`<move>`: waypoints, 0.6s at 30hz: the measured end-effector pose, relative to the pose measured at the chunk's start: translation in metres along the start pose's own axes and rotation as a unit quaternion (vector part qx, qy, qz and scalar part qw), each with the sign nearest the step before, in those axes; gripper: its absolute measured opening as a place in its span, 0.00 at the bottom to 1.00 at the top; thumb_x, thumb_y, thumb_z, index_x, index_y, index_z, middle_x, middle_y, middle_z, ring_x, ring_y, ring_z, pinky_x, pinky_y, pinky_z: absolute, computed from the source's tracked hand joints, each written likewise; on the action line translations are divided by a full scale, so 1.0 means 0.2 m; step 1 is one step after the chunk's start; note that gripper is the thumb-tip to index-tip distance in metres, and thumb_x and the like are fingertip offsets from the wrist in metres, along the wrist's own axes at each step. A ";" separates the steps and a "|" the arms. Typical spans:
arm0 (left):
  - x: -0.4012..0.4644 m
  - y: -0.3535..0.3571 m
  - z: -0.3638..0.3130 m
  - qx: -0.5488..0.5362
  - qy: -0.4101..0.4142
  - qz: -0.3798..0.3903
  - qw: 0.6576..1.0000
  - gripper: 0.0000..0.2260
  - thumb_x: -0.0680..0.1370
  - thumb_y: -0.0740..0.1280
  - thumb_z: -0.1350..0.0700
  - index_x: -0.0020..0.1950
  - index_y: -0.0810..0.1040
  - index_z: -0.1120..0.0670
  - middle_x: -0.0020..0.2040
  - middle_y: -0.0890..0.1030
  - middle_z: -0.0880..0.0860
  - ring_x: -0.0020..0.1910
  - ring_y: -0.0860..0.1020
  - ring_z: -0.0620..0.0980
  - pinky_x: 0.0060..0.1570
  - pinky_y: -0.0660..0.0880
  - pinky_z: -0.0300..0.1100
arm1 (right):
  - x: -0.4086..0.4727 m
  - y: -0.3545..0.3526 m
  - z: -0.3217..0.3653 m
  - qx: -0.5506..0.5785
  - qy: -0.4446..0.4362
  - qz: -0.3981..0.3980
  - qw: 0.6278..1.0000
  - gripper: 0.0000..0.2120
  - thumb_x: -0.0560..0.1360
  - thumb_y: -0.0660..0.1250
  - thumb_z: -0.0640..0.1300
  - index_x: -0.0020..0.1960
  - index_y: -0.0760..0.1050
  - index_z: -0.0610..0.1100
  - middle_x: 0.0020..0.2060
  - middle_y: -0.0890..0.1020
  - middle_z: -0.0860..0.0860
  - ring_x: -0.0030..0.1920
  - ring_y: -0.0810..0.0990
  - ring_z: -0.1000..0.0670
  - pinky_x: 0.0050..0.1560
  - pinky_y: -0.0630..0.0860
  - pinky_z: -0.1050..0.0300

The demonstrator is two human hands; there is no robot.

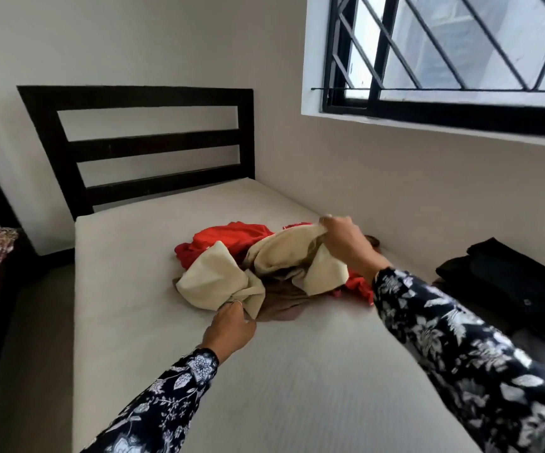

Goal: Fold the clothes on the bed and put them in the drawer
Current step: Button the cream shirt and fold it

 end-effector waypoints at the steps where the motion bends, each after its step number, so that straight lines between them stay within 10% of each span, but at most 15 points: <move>1: -0.01 -0.01 -0.03 -0.019 -0.003 0.000 1.000 0.21 0.77 0.64 0.51 0.67 0.69 0.59 0.67 0.73 0.58 0.66 0.71 0.57 0.62 0.70 0.47 | 0.02 -0.09 0.01 0.007 0.009 -0.006 1.000 0.15 0.73 0.59 0.33 0.58 0.76 0.39 0.53 0.79 0.36 0.53 0.79 0.35 0.46 0.73 0.52; 5: -0.04 -0.07 -0.17 -0.108 -0.014 0.005 0.994 0.26 0.75 0.67 0.56 0.70 0.63 0.60 0.63 0.75 0.59 0.61 0.74 0.58 0.54 0.72 0.44 | 0.04 -0.45 0.07 0.035 -0.004 -0.089 0.995 0.17 0.74 0.55 0.30 0.58 0.76 0.36 0.53 0.79 0.36 0.53 0.79 0.36 0.46 0.75 0.51; 9: -0.06 -0.09 -0.28 -0.135 -0.010 0.005 0.991 0.32 0.71 0.67 0.52 0.69 0.62 0.64 0.64 0.74 0.59 0.63 0.73 0.57 0.56 0.72 0.43 | 0.08 -0.85 0.19 0.074 -0.038 -0.180 0.980 0.16 0.75 0.53 0.27 0.53 0.78 0.33 0.47 0.81 0.39 0.45 0.81 0.45 0.35 0.70 0.74; 12: -0.05 -0.08 -0.37 -0.165 0.026 -0.014 0.986 0.43 0.65 0.71 0.43 0.73 0.59 0.61 0.65 0.74 0.55 0.66 0.72 0.55 0.61 0.72 0.45 | 0.14 -1.17 0.25 0.162 0.009 -0.208 0.965 0.12 0.75 0.57 0.30 0.39 0.77 0.38 0.30 0.81 0.49 0.31 0.80 0.54 0.29 0.73 0.70; 18: -0.05 -0.06 -0.63 -0.276 0.093 -0.003 0.957 0.49 0.72 0.74 0.48 0.77 0.39 0.42 0.69 0.70 0.53 0.46 0.81 0.55 0.25 0.73 0.37 | 0.05 -1.52 0.33 0.398 -0.010 -0.187 0.898 0.14 0.71 0.54 0.24 0.31 0.72 0.34 0.30 0.75 0.40 0.30 0.80 0.39 0.38 0.81 0.45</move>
Point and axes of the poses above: each hand's wrist, its own x-axis towards the middle knuckle, its own y-axis out of the palm, z = x × y, the point moved 1 cm from there along x, towards the middle knuckle
